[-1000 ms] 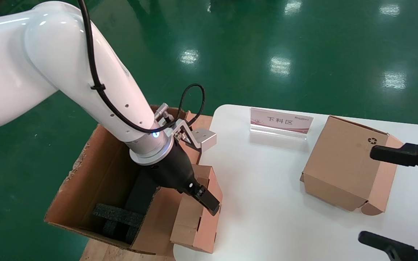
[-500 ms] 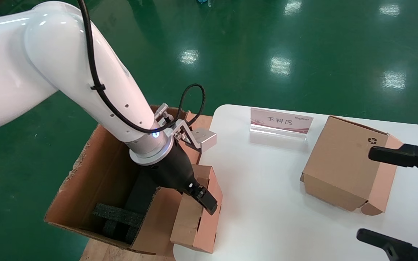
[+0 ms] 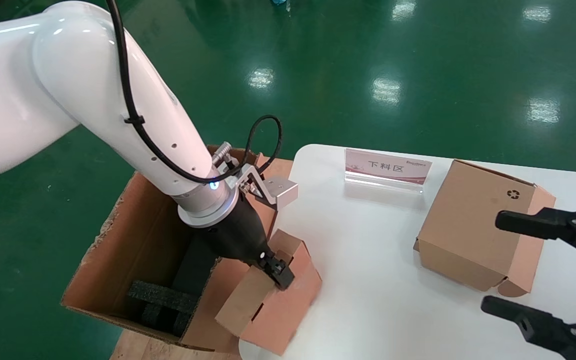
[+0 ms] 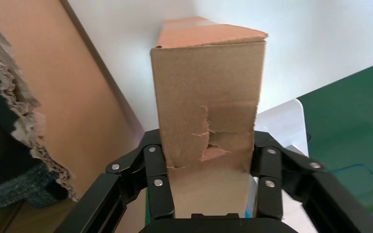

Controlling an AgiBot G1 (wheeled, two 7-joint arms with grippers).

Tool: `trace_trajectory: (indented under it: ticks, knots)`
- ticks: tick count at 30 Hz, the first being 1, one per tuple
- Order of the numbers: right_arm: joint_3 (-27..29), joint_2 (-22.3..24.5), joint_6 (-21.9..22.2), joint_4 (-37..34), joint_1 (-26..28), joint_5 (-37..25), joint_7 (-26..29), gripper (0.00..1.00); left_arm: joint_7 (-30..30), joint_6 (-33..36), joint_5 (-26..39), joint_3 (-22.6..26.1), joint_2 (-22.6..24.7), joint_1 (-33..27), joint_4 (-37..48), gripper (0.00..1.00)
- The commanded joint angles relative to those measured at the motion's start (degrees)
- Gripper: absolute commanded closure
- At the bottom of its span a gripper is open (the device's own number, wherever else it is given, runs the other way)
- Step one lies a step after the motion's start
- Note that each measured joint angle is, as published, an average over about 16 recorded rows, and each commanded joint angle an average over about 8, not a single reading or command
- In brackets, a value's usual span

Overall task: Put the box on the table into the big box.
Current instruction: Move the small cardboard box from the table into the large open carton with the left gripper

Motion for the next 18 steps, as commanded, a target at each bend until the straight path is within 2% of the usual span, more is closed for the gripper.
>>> trace_trajectory:
  ticks: [1, 10, 18]
  knots:
    - [0.0, 0.0, 0.0, 0.0, 0.0, 0.0, 0.0, 0.0, 0.0, 0.0, 0.0, 0.0, 0.0, 0.0, 0.0, 1.0]
    - [0.0, 0.0, 0.0, 0.0, 0.0, 0.0, 0.0, 0.0, 1.6, -1.0, 2.1, -2.4, -2.1, -1.7, 1.0, 1.0]
    - [0.0, 0.0, 0.0, 0.0, 0.0, 0.0, 0.0, 0.0, 3.6, -3.7, 5.5, -7.5, -6.7, -5.7, 1.3, 1.0]
